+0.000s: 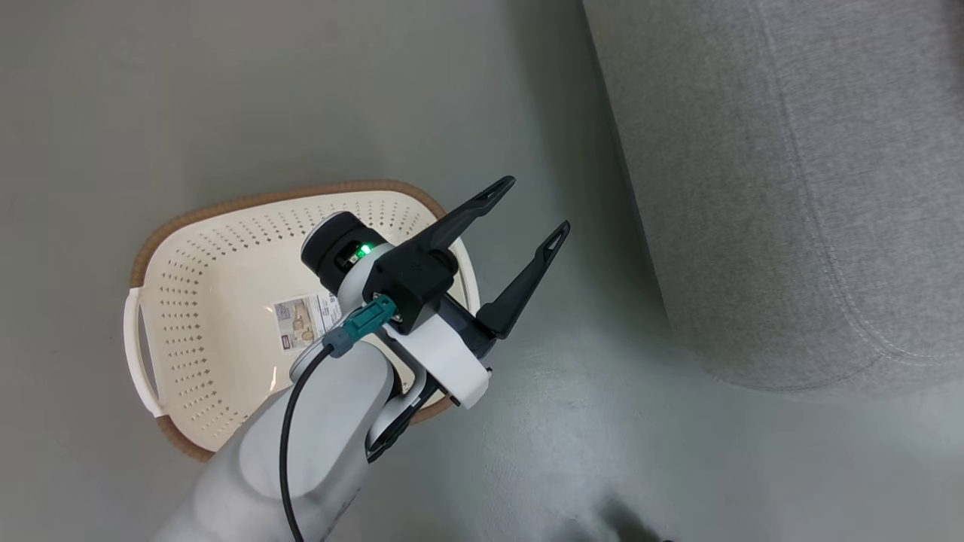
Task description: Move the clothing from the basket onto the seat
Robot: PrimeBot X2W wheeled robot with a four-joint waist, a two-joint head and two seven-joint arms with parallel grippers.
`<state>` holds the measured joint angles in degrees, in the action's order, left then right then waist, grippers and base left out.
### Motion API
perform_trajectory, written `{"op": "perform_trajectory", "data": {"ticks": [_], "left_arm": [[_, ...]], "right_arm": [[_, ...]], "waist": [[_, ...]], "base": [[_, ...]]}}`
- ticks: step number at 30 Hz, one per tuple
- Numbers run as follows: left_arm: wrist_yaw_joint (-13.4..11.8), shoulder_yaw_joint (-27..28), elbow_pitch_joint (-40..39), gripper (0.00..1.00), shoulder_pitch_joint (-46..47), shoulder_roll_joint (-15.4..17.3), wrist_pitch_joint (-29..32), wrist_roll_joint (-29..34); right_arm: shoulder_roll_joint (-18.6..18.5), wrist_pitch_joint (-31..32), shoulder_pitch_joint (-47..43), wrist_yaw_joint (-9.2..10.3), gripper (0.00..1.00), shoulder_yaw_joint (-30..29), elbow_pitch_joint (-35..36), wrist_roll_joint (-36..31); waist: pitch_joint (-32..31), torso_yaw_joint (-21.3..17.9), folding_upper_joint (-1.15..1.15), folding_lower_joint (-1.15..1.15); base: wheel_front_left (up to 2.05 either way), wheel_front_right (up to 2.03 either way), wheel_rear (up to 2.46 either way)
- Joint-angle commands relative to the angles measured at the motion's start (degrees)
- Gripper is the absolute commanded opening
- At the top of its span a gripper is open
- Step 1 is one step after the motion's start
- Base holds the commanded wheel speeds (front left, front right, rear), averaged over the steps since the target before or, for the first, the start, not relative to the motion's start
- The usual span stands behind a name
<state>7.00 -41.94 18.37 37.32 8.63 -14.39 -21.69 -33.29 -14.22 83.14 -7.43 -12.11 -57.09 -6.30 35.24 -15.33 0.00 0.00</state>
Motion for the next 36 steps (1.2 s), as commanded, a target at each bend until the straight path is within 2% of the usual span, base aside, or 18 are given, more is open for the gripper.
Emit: {"op": "perform_trajectory", "data": {"ticks": [1, 7, 17, 19, 20, 28, 36], "left_arm": [[-0.1, 1.0, -1.2, 1.00, 1.7, 0.3, -0.3, 0.3], [-0.1, 1.0, -1.1, 1.00, 2.2, -0.1, -0.4, 0.3], [0.0, 1.2, -1.2, 1.00, 2.7, -0.4, -0.5, 0.4], [0.0, 1.3, -1.0, 1.00, 2.4, -0.5, -0.6, 0.3], [0.0, 1.3, -1.0, 1.00, 2.3, -0.6, -0.6, 0.2], [0.0, 2.7, -1.4, 1.00, 0.5, -1.5, -0.6, -0.1], [0.1, 5.4, -1.7, 1.00, -3.0, -2.5, -0.6, 0.0]], "right_arm": [[-0.9, -0.6, -2.6, -0.06, 0.00, -0.3, 0.1, 1.2], [2.0, -0.8, -10.8, -0.06, 0.00, 1.7, -1.7, 6.5], [3.8, -0.8, -25.3, -0.06, 0.00, 2.1, 0.2, 14.0], [4.8, -0.8, -28.6, -0.06, 0.50, 1.8, 1.5, 15.1], [5.3, -0.8, -30.1, -0.06, 1.00, 1.6, 2.4, 15.6], [8.3, -0.8, -40.7, -0.06, 1.00, 4.6, 10.6, 18.3], [11.3, -0.8, -46.5, -0.06, 1.00, 9.8, 18.2, 21.9]], "waist": [[0.7, 0.5, 0.00, 0.00], [1.3, 0.6, 0.00, 0.00], [-0.1, 0.6, 0.00, 0.00], [-1.0, 0.7, 0.00, 0.00], [-1.4, 0.7, 0.00, 0.00], [-6.0, 1.4, 0.00, 0.00], [-10.7, 2.9, 0.00, 0.00]], "base": [[0.00, 0.00, 0.00], [0.00, 0.00, 0.00], [0.00, 0.00, 0.00], [0.00, 0.00, 0.00], [0.00, 0.00, 0.00], [0.00, 0.00, 0.00], [0.00, 0.00, 0.00]]}}
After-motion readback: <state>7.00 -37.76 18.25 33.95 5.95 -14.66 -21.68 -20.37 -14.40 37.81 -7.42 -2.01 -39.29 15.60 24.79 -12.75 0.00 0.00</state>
